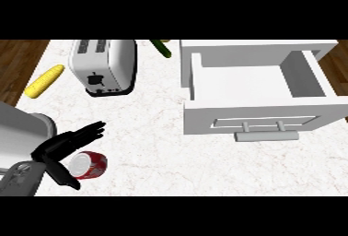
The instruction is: Pick up the can, place it into the drawer and close the drawer
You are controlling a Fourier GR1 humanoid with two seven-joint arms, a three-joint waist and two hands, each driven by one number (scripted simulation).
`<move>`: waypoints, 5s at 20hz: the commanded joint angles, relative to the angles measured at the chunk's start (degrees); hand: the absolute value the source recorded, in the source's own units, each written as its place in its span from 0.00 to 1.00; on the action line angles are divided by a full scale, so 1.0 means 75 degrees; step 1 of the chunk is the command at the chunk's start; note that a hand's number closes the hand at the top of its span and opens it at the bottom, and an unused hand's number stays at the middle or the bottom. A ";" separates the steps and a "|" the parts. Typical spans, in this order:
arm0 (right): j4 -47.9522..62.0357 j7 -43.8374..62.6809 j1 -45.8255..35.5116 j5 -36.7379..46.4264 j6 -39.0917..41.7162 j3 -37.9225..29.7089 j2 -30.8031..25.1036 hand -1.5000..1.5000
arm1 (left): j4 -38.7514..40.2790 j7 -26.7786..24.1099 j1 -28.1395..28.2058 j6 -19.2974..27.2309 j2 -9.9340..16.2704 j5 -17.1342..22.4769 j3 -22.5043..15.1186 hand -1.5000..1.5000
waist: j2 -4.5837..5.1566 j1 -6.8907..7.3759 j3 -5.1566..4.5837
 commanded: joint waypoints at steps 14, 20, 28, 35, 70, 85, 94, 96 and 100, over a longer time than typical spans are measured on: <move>-0.0152 0.0197 0.0229 -0.0352 0.0350 -0.0165 0.0053 0.00 | 0.1108 -0.0543 -0.0348 -0.1594 -0.0509 0.0614 -0.0792 1.00 | 0.0006 -0.0017 -0.0017; 0.0211 0.0056 0.0012 -0.0264 0.0314 -0.0211 0.0132 0.00 | 0.0500 -0.0321 -0.0372 -0.1948 -0.0857 0.1186 -0.1036 1.00 | -0.0013 0.0100 -0.0005; -0.0495 0.0500 0.0157 -0.0212 -0.0083 -0.0149 0.0402 0.00 | -0.0237 0.0746 -0.0320 -0.0637 -0.1180 0.2962 -0.0088 1.00 | -0.0053 0.0304 0.0007; -0.0551 0.0440 0.0272 -0.0321 -0.0067 -0.0364 0.0389 0.00 | -0.0643 0.0888 -0.0673 0.4549 -0.2429 0.3660 0.1718 1.00 | -0.0111 0.0387 0.0027; -0.0475 0.0858 -0.0317 -0.0004 0.0228 -0.0337 0.0746 0.00 | -0.3152 0.5013 -0.5165 1.0347 -0.3283 0.2834 -0.0419 1.00 | -0.0012 0.0067 0.0009; -0.1175 0.0878 -0.0155 0.0211 -0.0345 0.0363 0.0886 0.00 | -0.0626 0.4316 -0.7542 1.1397 -0.3283 0.4381 -0.1252 1.00 | 0.0008 -0.0118 0.0011; -0.0869 0.1207 -0.0484 -0.0120 -0.0002 -0.0180 0.0611 0.00 | 0.0170 0.3581 -0.7814 1.1817 -0.3283 0.5720 -0.2465 1.00 | 0.0008 -0.0184 0.0014; -0.0305 0.0733 -0.0467 -0.0014 0.0363 -0.0188 0.0784 0.00 | 0.0240 0.3656 -0.8091 1.1815 -0.3283 0.5908 -0.2619 1.00 | 0.0010 -0.0198 0.0019; -0.1069 0.1368 -0.0922 0.0056 -0.0328 0.0136 0.0754 0.00 | 0.0897 0.3053 -0.8042 1.1818 -0.3283 0.6489 -0.2965 1.00 | 0.0087 -0.0374 0.0015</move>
